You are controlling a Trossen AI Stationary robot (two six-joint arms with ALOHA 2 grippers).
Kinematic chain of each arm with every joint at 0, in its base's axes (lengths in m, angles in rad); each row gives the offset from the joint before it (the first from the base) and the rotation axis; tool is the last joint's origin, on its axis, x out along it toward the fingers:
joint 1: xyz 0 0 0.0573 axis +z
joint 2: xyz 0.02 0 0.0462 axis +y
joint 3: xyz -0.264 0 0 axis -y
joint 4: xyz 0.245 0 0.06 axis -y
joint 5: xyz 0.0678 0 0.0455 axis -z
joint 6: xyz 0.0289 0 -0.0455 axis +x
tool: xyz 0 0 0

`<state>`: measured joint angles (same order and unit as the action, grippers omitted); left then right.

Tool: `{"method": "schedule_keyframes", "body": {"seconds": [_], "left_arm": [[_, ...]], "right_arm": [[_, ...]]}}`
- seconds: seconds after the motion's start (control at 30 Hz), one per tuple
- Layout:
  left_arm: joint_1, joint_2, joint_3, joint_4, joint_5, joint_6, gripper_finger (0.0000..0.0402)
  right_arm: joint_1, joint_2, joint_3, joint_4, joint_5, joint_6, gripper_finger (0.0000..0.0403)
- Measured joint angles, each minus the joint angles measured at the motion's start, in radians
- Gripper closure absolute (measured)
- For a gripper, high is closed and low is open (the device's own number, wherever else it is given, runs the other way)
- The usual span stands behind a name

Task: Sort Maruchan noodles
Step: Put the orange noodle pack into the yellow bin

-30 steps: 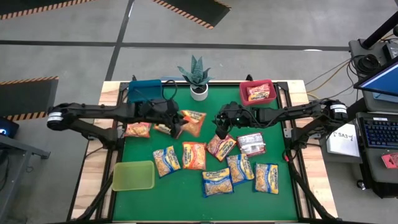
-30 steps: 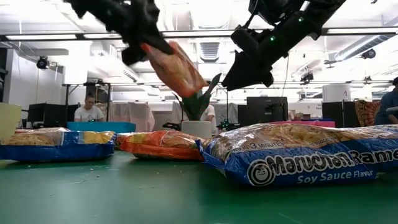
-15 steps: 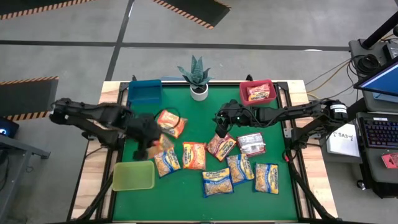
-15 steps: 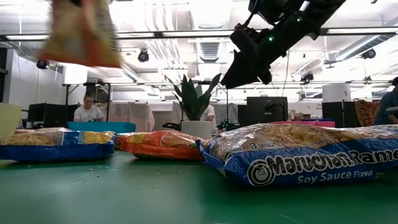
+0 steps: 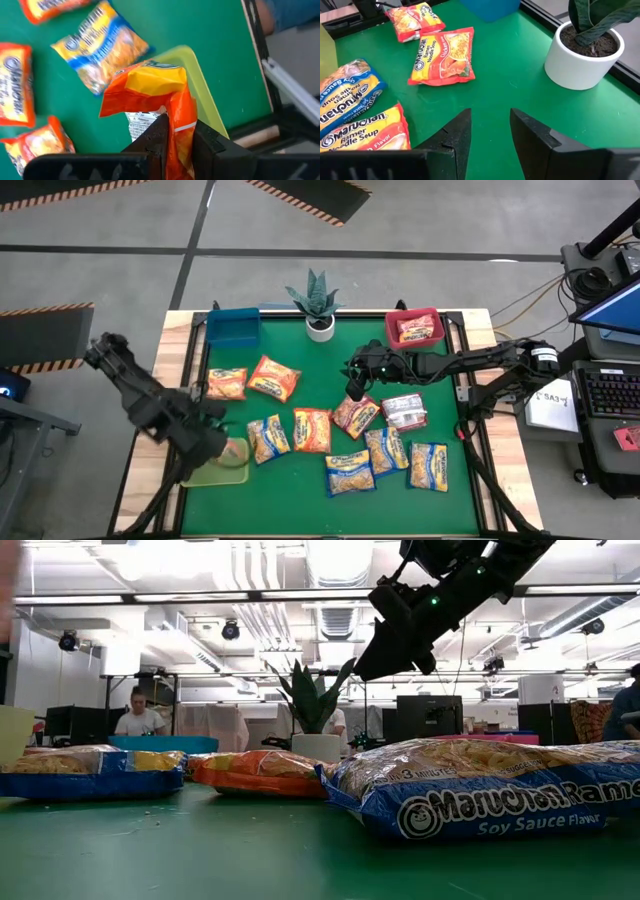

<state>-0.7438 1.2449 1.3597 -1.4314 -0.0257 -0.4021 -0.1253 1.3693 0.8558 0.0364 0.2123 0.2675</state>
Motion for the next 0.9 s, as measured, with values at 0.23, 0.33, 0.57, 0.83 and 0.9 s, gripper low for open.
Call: {"method": "schedule_keyframes", "body": {"seconds": [0.23, 0.33, 0.57, 0.83, 0.9], "left_arm": [[-0.122, 0.036, -0.118, 0.056, -0.029, -0.107, 0.0365], [-0.135, 0.07, -0.156, 0.091, -0.028, -0.105, 0.0365], [-0.139, 0.166, -0.172, 0.105, -0.028, -0.069, 0.0365], [-0.14, 0.287, -0.139, 0.105, -0.01, -0.013, 0.0365], [-0.142, 0.312, -0.124, 0.105, -0.011, -0.001, 0.0365]], "right_arm": [[0.0, 0.0, 0.0, 0.0, 0.0, 0.001, 0.0271], [0.0, 0.001, 0.0, 0.0, -0.001, 0.001, 0.0274], [0.0, 0.001, 0.001, 0.0, -0.001, 0.007, 0.0277], [0.0, 0.001, 0.001, 0.0, -0.002, 0.009, 0.0268], [0.0, 0.001, 0.001, 0.0, -0.002, 0.009, 0.0269]]}}
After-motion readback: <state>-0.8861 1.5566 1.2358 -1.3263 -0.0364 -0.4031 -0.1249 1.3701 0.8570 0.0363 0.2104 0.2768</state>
